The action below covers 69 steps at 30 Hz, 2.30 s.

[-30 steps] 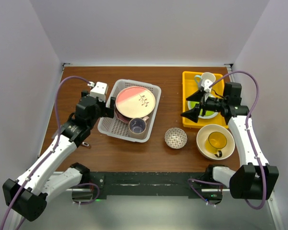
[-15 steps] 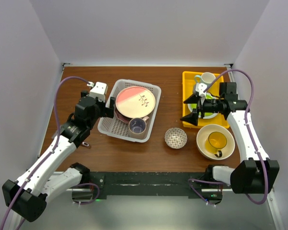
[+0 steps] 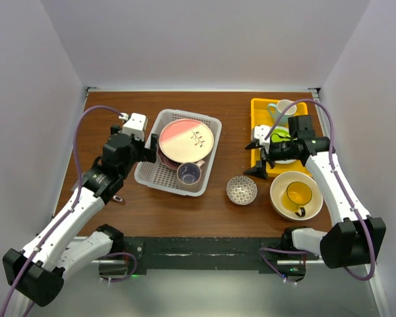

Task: Place the mixed dishes into the plastic bin
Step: Pick up the bowl from the center of the board.

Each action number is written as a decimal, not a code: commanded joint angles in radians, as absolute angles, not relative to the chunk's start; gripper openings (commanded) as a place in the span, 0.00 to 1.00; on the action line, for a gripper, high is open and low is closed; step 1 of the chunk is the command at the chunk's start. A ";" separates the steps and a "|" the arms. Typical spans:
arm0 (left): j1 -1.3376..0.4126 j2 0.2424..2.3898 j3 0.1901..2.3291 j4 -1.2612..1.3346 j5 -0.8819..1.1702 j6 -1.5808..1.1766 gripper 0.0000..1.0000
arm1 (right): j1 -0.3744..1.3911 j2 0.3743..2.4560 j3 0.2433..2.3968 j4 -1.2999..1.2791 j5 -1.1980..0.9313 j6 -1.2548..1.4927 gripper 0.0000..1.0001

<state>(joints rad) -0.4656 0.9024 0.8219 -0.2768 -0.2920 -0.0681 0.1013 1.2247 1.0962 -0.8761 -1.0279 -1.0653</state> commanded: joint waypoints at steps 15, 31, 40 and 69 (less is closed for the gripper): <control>-0.460 0.871 0.818 -0.227 -0.305 -0.083 1.00 | 0.192 1.235 1.123 -0.897 -0.911 -1.158 0.98; -0.460 0.867 0.818 -0.227 -0.305 -0.083 1.00 | 0.242 1.235 1.112 -0.888 -0.831 -1.180 0.98; -0.460 0.865 0.816 -0.229 -0.305 -0.081 1.00 | 0.261 1.233 1.111 -0.884 -0.793 -1.190 0.98; -0.460 0.859 0.816 -0.227 -0.307 -0.083 1.00 | 0.299 1.253 1.089 -0.928 -0.758 -1.313 0.98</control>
<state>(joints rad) -0.4656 0.8757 0.8204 -0.2764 -0.2928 -0.0681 0.2905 1.2434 1.0897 -0.9218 -0.7589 -1.2839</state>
